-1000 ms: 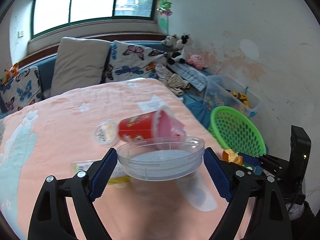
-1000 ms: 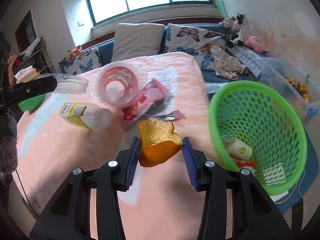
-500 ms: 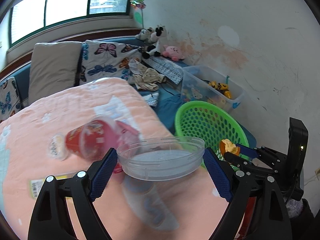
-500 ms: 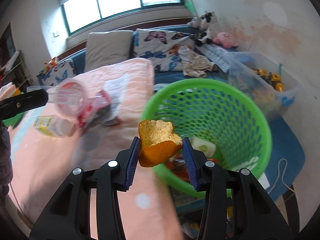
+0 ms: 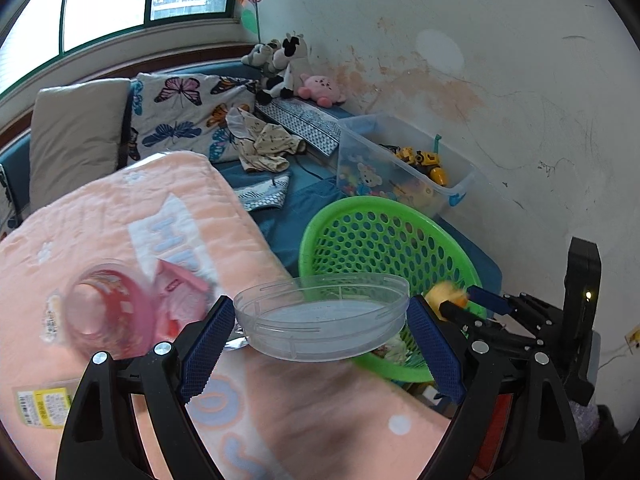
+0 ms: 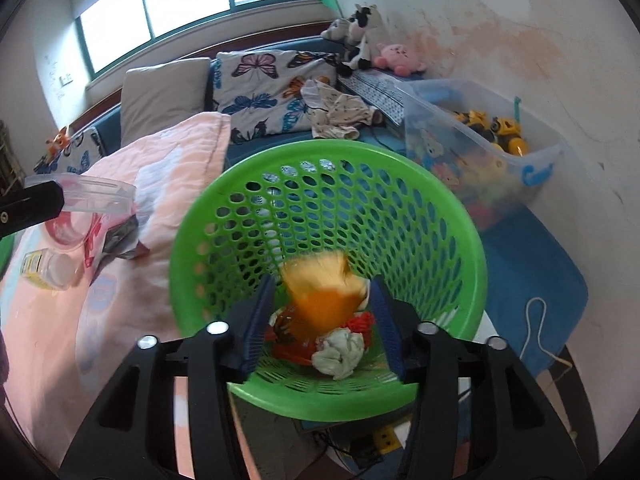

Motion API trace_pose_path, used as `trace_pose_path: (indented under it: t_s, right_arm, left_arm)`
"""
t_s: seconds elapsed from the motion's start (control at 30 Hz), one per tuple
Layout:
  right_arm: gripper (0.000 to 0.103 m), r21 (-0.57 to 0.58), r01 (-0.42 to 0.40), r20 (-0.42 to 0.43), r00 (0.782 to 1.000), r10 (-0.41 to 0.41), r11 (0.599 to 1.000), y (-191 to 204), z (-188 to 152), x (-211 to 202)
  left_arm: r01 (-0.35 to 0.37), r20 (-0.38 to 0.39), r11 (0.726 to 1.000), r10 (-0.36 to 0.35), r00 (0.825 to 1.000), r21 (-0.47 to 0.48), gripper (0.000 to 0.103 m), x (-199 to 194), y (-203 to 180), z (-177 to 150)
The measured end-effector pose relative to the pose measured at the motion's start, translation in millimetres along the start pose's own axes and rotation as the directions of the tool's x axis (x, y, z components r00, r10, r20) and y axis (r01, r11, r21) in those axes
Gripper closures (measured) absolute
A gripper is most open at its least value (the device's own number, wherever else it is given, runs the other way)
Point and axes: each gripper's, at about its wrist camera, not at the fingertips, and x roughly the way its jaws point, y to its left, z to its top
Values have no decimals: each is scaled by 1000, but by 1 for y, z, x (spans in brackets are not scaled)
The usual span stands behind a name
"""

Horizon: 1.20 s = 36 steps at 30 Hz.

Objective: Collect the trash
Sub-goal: 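Carry the cake and clear cup to the green basket and open both grippers, then move both grippers back to the table toward the bottle and red cup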

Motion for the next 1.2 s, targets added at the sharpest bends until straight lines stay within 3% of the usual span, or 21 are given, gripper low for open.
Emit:
trace_pose_path:
  t_s: [0.77,1.2]
  right_arm:
    - [41,40,-14,41,999,13,999,-15,-20,-27]
    - [41,32,-27,42,999,26,999,-6,-24,-36]
  left_arm:
    - [52,-92,998,-49,995,30,18,57,-44,0]
    - [67,-76,996,-63,995,52,12,46,-51,-7]
